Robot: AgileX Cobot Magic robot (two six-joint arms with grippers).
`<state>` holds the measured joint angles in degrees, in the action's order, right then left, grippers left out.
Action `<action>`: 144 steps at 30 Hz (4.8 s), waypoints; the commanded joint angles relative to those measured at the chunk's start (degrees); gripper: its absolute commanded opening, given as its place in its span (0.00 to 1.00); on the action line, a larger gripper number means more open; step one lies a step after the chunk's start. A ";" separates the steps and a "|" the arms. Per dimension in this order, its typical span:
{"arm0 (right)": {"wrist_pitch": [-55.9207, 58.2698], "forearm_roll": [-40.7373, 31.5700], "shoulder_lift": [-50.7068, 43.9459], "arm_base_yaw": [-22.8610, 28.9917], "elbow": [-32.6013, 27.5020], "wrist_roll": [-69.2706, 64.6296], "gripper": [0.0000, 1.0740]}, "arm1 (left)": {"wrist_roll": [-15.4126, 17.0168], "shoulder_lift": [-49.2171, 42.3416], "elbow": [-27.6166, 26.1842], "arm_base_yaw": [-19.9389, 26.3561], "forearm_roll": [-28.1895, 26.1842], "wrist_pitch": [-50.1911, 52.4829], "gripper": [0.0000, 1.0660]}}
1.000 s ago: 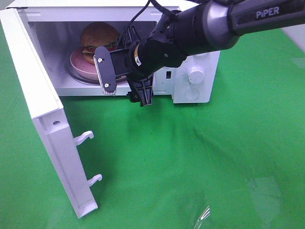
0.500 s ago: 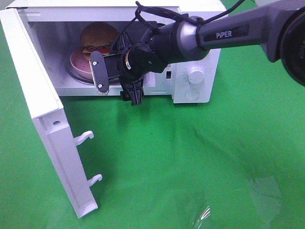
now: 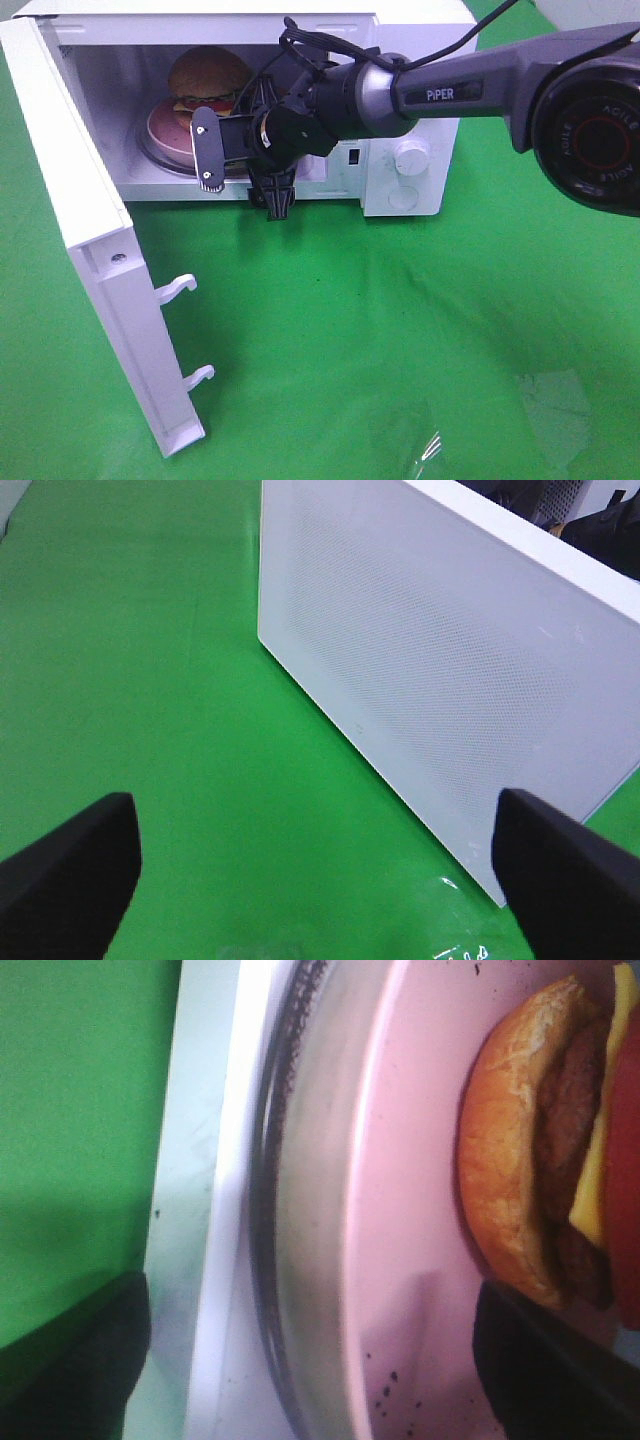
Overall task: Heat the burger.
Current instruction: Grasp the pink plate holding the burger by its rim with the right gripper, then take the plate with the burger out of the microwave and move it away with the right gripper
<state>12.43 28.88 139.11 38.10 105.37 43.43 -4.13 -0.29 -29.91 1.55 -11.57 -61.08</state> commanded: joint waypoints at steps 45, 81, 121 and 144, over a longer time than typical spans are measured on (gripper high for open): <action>4.64 -11.29 -10.37 1.55 -5.84 18.22 0.00 | 0.23 -0.23 0.17 0.17 -0.17 0.46 0.82; -22.69 -15.41 -25.73 3.61 -37.24 33.80 0.00 | 0.23 -0.23 0.17 0.17 -0.17 0.46 0.82; -24.29 -17.70 -44.12 4.24 -60.05 33.40 0.00 | 0.23 -0.23 0.17 0.17 -0.17 0.46 0.82; -9.34 -17.02 -65.37 4.24 -72.14 29.56 0.00 | 0.23 -0.23 0.17 0.17 -0.17 0.46 0.82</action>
<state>4.41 11.12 77.12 42.23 33.35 73.40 -4.13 -0.29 -29.91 1.55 -11.52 -61.08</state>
